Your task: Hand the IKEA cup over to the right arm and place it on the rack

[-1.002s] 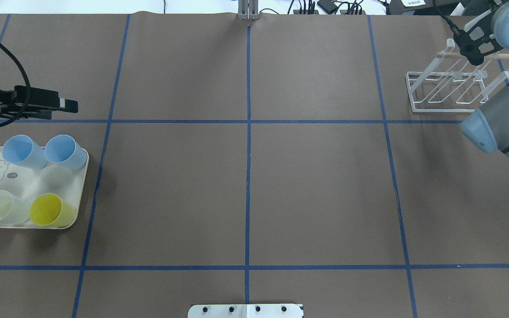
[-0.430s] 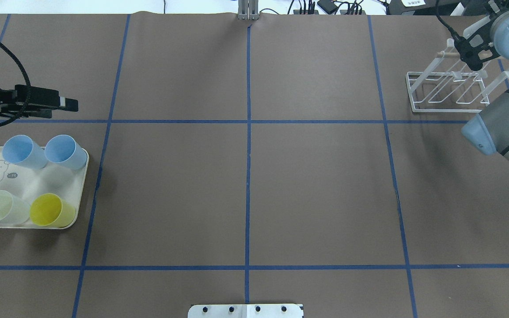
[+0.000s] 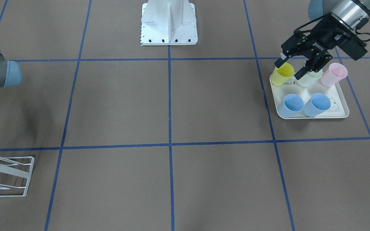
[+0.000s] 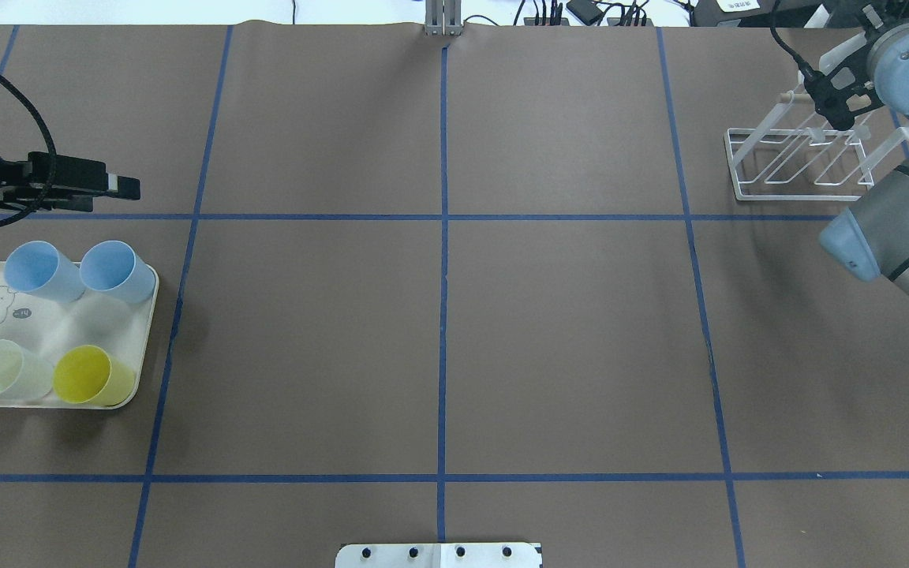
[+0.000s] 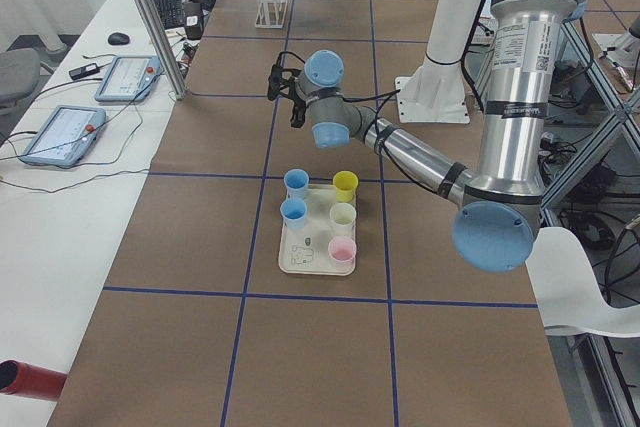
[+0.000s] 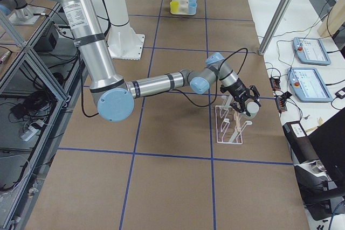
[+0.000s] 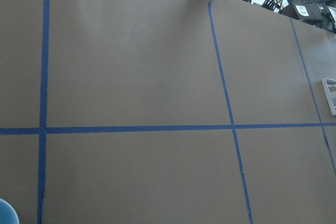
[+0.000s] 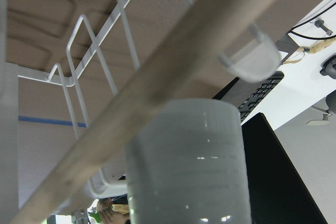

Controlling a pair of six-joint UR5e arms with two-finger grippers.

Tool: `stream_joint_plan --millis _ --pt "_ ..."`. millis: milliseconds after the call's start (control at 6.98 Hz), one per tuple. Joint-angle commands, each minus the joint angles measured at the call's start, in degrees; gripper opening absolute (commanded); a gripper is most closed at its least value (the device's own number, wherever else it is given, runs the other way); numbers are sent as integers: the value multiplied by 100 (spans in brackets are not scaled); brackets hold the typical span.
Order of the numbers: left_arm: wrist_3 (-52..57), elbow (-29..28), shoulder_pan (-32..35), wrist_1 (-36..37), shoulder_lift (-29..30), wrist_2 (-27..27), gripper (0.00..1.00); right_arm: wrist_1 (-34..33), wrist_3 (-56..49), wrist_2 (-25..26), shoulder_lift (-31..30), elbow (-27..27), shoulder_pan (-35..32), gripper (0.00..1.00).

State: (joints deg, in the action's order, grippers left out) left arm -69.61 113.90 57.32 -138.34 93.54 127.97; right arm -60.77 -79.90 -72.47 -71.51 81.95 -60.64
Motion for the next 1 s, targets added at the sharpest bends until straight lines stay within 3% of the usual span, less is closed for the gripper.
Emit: stream_joint_plan --millis 0,143,286,430,573,859 --pt "0 -8 -1 0 6 0 100 4 19 13 -30 5 52 18" --pt "-9 -9 -1 0 15 0 100 4 27 22 -47 5 61 27" --pt "-26 -9 -10 0 15 9 100 21 36 39 -56 -3 61 49" --pt "-26 -9 -10 0 15 0 100 21 80 40 -56 -3 61 79" --pt "-26 -9 -10 0 15 0 100 30 89 48 -56 -3 61 93" --pt "-26 -17 -10 0 15 0 100 30 89 48 -65 32 61 99"
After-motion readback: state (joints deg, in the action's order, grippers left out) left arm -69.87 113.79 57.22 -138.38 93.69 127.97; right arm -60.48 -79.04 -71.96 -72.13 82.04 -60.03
